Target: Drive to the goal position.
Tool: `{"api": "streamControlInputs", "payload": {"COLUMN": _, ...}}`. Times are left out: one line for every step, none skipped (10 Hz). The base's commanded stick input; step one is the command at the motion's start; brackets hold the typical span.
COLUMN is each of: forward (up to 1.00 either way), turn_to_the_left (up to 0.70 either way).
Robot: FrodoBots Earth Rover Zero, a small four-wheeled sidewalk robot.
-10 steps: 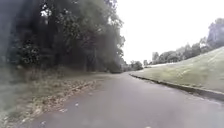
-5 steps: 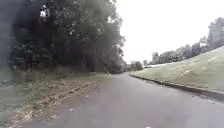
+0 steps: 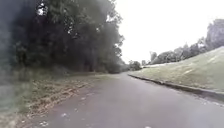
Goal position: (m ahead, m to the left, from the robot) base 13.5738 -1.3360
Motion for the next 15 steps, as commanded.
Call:
{"api": "streamControlInputs", "payload": {"forward": 0.45, "turn_to_the_left": 0.0}}
{"api": "streamControlInputs", "payload": {"forward": 0.45, "turn_to_the_left": 0.0}}
{"api": "streamControlInputs", "payload": {"forward": 0.45, "turn_to_the_left": 0.0}}
{"api": "streamControlInputs", "payload": {"forward": 0.45, "turn_to_the_left": 0.0}}
{"api": "streamControlInputs", "payload": {"forward": 0.45, "turn_to_the_left": 0.0}}
{"api": "streamControlInputs", "payload": {"forward": 0.45, "turn_to_the_left": 0.0}}
{"api": "streamControlInputs", "payload": {"forward": 0.45, "turn_to_the_left": 0.0}}
{"api": "streamControlInputs", "payload": {"forward": 0.45, "turn_to_the_left": 0.0}}
{"api": "streamControlInputs", "payload": {"forward": 0.45, "turn_to_the_left": 0.0}}
{"api": "streamControlInputs", "payload": {"forward": 0.45, "turn_to_the_left": 0.0}}
{"api": "streamControlInputs", "payload": {"forward": 0.45, "turn_to_the_left": 0.0}}
{"api": "streamControlInputs", "payload": {"forward": 0.45, "turn_to_the_left": 0.0}}
{"api": "streamControlInputs", "payload": {"forward": 0.45, "turn_to_the_left": 0.0}}
{"api": "streamControlInputs", "payload": {"forward": 0.45, "turn_to_the_left": 0.0}}
{"api": "streamControlInputs", "payload": {"forward": 0.45, "turn_to_the_left": 0.0}}
